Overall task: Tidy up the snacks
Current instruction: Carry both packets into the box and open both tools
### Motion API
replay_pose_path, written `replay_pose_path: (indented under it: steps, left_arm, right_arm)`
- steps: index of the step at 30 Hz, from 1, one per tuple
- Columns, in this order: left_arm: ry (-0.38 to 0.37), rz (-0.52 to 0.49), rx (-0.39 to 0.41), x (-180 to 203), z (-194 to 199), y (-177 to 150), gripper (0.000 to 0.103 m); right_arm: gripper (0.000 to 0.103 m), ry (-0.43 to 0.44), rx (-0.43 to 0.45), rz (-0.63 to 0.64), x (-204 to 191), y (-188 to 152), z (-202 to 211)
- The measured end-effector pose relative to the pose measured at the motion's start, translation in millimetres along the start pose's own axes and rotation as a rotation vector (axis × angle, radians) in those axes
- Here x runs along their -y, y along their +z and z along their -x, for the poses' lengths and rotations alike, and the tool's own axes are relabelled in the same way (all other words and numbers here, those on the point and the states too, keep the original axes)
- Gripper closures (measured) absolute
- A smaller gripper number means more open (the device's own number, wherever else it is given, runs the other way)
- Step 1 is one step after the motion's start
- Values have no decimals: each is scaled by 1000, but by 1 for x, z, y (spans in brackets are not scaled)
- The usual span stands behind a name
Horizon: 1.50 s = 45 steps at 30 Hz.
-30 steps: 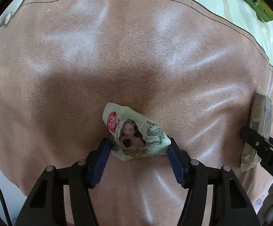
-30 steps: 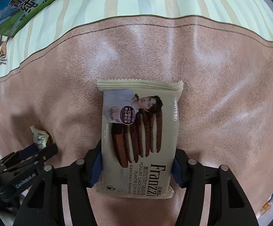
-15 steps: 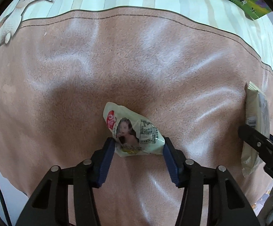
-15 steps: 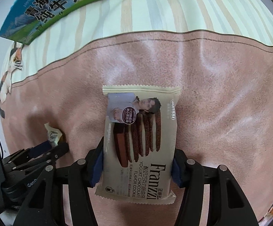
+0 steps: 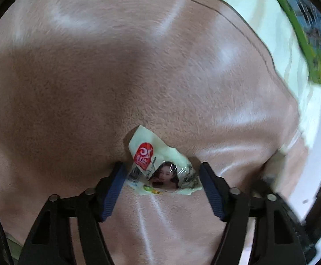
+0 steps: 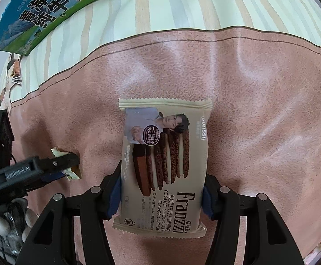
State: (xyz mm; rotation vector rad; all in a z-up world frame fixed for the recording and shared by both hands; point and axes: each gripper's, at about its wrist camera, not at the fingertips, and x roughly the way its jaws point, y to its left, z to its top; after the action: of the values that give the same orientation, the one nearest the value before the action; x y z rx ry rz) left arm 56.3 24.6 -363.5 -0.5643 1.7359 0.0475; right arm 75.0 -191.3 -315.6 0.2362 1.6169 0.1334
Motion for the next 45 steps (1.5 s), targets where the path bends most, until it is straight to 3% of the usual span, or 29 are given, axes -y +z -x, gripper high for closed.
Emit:
replay_pose_path:
  steps: [8,12,13,16,19,23,26,32,34,45]
  left_arm:
    - [114,-99,55,32,12,-10,46]
    - [126,-151,92,56,31,-11,49]
    - [125,-167,100,63,36,-11,59]
    - [108,-189,108,73,45,-9,63]
    - [85,-193,74,77,42,0,61]
    - [51,-196,-56,66,17,20,43]
    - [24,-180,-72,60,13,27,44]
    - [87,-218,-41,75,22,25,49]
    - [91,-221,-28,86,25,3,49]
    - [45,-241,24,100,75,11,53]
  right_arm:
    - [42,-9,14,13,0,6,-16]
    - [42,10,24,10,-1,3,-8]
    - [43,19,27,8,-3,3,-3]
    - [44,34,44,14,-7,6,8]
    - [46,34,57,28,-11,10,16]
    - [46,31,36,25,-11,15,14]
    - [46,45,-37,10,-5,17,-7]
    - [46,-2,-38,50,-10,18,-17]
    - [47,3,-22,57,-14,17,-14]
    - [47,115,39,15,-15,28,25]
